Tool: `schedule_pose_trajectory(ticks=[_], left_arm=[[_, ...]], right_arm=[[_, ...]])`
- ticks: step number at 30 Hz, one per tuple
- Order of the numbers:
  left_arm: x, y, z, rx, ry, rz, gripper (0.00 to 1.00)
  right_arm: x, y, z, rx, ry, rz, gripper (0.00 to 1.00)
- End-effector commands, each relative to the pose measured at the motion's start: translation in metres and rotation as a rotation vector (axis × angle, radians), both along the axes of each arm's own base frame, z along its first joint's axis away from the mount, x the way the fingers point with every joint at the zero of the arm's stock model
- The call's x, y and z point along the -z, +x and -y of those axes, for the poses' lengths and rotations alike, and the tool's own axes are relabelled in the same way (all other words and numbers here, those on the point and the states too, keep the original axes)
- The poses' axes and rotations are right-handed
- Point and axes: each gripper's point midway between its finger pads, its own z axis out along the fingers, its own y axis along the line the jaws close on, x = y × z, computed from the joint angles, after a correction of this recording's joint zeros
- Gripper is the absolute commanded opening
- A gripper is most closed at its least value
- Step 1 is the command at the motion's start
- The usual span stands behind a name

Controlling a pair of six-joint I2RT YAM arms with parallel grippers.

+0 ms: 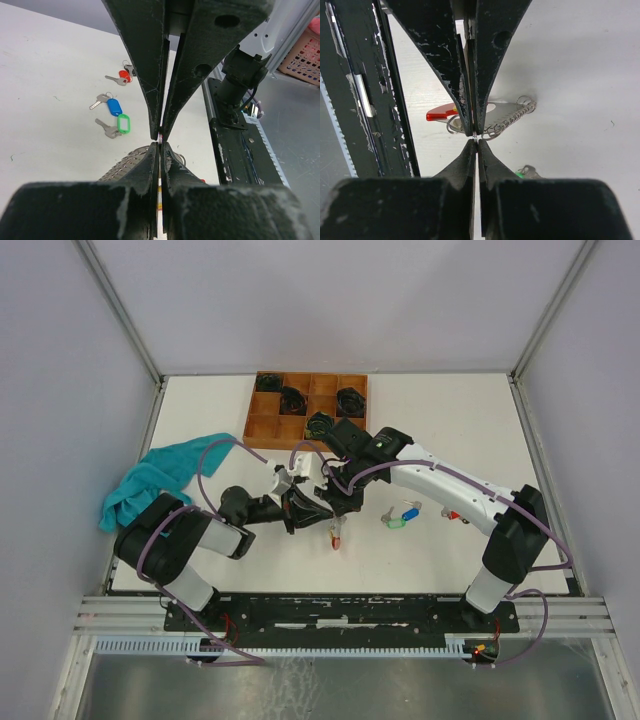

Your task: Put the keys on the keyring

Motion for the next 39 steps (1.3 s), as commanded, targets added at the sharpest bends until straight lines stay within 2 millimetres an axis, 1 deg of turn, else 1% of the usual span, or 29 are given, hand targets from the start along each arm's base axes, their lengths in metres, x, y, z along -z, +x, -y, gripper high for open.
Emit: schedule_pose_trajectory(ticks=[1,4,7,10,13,14,15,17,20,24,28,39], left_arm=[[-0.041,-0.002,0.000,0.020,-0.114,0.167,0.03],[-0.040,0.001,-0.002,-0.018,-0.119,0.159,0.03],[-0.040,0.004,-0.003,-0.045,-0.124,0.152,0.03],[-0.041,0.006,-0.004,-0.062,-0.128,0.152,0.03],[-0.041,0.007,-0.005,-0.075,-0.130,0.150,0.03],[-0.040,0.008,-0.005,-0.078,-0.130,0.149,0.03],[-0.040,0.008,-0.005,-0.081,-0.130,0.147,0.03],[-0.040,0.008,-0.005,-0.086,-0.132,0.145,0.03],[-0.041,0.009,-0.005,-0.090,-0.134,0.147,0.03],[-0.043,0.008,-0.006,-0.092,-0.137,0.151,0.03],[-0.044,0.006,-0.007,-0.090,-0.140,0.157,0.03],[-0.047,0.006,-0.007,-0.085,-0.144,0.163,0.03]], right_arm=[[-0.013,0.005,-0.012,-0.005,0.067,0.037,0.09],[-0.022,0.014,-0.010,0.051,0.121,0.058,0.18],[-0.037,0.018,-0.003,0.115,0.230,0.060,0.28],[-0.050,0.022,0.002,0.170,0.361,0.079,0.33],[-0.055,0.024,0.008,0.223,0.474,0.102,0.36],[-0.049,0.023,0.012,0.244,0.494,0.097,0.37],[-0.051,0.023,0.014,0.253,0.525,0.105,0.38],[-0.047,0.023,0.015,0.279,0.572,0.111,0.38],[-0.042,0.023,0.012,0.309,0.655,0.110,0.42],[-0.036,0.027,0.006,0.328,0.731,0.117,0.43],[-0.027,0.028,0.001,0.312,0.754,0.109,0.42],[-0.020,0.020,-0.007,0.244,0.759,0.052,0.36]])
